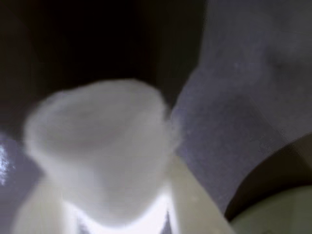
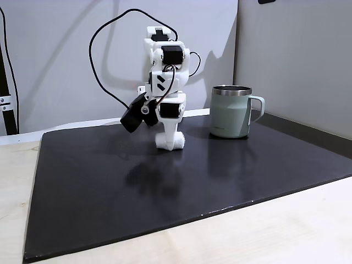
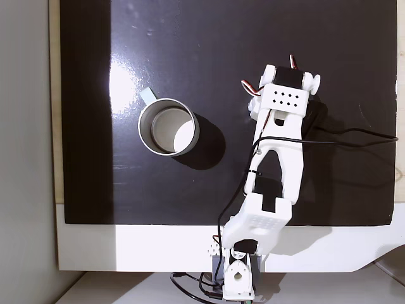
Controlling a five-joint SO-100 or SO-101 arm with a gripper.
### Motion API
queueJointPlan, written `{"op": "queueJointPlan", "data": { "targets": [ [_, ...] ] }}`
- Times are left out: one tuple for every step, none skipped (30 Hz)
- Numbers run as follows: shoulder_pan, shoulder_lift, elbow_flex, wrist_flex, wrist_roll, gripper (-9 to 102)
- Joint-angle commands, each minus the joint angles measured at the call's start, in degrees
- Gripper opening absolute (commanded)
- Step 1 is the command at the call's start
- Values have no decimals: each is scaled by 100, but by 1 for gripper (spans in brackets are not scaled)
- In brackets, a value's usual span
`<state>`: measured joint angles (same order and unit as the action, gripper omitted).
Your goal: Grasp a gauze and put it in the cup.
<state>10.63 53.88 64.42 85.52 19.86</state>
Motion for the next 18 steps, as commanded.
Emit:
{"op": "queueJointPlan", "data": {
  "targets": [
    [62,387,-35,26,35,4],
    [62,387,-26,62,44,4],
    [62,387,-18,79,53,3],
    [70,396,-18,105,53,3],
    [70,422,-18,132,62,3],
    [70,448,-18,149,70,3],
    [70,501,-18,176,70,2],
    [70,562,-18,202,70,2],
    [70,642,-18,229,70,2],
    [70,756,-18,255,70,2],
    [62,870,-26,290,62,2],
    [44,993,-53,343,53,3],
    [18,1116,-105,413,53,3],
    [-9,1222,-193,510,44,3],
    [-44,1318,-290,615,35,3],
    [-70,1406,-404,747,26,3],
    [-97,1503,-501,861,9,2],
    [-123,1608,-606,967,-18,2]
  ]
}}
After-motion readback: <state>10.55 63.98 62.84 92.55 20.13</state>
